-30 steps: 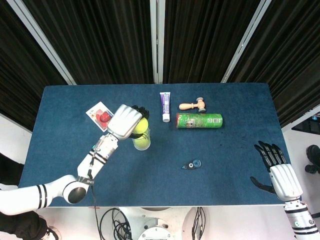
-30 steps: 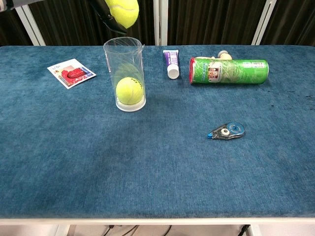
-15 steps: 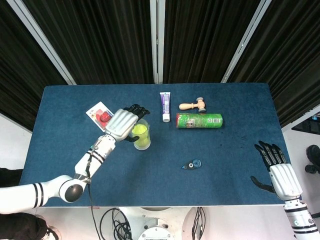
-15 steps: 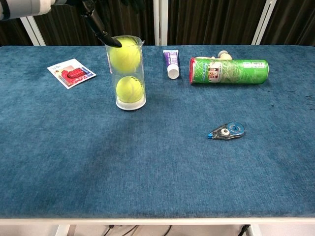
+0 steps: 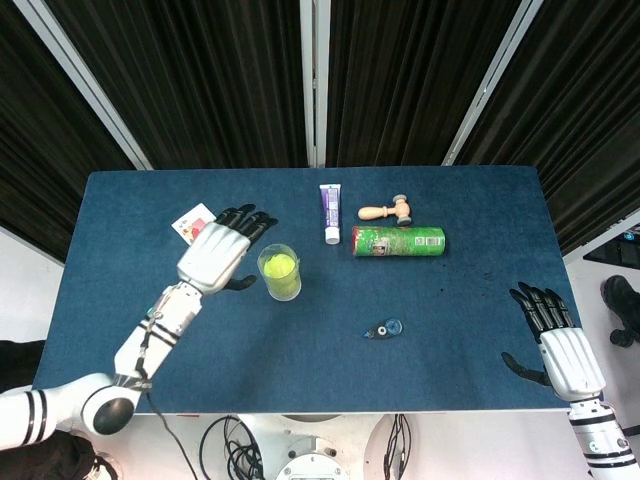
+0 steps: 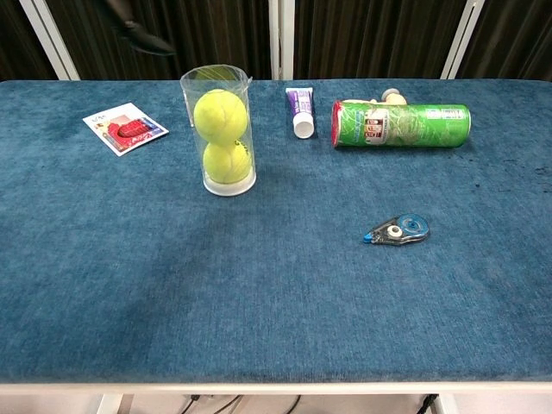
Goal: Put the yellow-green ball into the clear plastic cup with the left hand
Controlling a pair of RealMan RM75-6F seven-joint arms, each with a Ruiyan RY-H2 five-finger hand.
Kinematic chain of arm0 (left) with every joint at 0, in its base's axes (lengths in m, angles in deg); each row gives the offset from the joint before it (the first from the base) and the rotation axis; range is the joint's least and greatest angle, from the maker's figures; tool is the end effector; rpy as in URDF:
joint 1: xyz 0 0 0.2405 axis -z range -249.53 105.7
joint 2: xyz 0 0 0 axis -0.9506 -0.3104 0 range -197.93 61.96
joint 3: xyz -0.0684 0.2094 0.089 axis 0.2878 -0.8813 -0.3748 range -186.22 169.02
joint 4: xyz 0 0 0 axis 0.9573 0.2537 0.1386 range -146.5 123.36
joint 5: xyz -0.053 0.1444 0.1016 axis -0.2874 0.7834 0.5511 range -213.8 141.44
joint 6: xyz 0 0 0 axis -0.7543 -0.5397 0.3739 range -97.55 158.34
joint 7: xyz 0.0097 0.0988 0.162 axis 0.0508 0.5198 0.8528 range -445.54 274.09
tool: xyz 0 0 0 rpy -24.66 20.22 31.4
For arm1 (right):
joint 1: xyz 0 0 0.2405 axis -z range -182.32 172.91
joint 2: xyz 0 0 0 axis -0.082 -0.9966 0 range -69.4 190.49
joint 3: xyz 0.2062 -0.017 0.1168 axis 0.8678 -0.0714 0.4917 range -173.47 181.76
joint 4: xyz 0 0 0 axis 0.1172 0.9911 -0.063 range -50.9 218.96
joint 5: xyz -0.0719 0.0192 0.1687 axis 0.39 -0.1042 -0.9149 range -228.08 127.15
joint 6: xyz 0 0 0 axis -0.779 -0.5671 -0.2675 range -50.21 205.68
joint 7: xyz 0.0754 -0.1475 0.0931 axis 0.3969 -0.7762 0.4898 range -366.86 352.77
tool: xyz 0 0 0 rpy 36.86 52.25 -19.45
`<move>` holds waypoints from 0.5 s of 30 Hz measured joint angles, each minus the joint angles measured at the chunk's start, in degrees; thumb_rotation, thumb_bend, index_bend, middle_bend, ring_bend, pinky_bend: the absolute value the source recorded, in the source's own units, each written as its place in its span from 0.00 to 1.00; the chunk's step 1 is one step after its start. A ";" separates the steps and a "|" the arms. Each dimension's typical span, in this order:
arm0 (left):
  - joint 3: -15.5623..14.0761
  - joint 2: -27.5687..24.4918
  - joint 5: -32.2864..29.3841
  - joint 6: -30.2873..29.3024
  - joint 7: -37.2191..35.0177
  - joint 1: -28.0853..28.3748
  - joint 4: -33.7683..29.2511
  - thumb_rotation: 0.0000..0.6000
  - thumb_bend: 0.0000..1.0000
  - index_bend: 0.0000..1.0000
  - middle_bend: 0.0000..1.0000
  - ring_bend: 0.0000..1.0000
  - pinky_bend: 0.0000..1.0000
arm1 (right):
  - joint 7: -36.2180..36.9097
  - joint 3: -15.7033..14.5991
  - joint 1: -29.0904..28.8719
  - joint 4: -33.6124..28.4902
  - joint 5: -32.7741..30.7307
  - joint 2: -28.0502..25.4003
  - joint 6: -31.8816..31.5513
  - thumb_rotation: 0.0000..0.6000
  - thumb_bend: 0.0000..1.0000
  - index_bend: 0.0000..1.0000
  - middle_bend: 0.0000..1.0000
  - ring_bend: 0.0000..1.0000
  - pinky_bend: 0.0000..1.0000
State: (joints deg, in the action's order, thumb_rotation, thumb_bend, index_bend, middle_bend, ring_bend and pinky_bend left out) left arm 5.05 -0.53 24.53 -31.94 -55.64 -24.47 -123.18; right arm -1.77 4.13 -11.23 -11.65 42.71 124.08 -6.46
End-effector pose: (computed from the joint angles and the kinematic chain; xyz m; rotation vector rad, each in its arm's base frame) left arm -0.0416 0.3552 0.0997 -1.8759 -0.6782 -1.0663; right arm -0.2519 -0.2188 0.1523 1.5039 -0.9945 1.0523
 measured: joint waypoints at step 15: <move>-18.76 -1.95 18.75 -24.32 -5.96 -27.28 7.20 1.00 0.17 0.09 0.02 0.00 0.00 | -6.34 0.74 -0.40 0.65 -1.13 2.53 0.81 1.00 0.18 0.00 0.00 0.00 0.00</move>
State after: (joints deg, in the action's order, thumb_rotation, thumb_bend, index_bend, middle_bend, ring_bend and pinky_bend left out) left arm -13.70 -2.48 43.28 -56.26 -61.59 -51.75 -115.99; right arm -8.11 4.86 -11.63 -11.00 41.58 126.60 -5.66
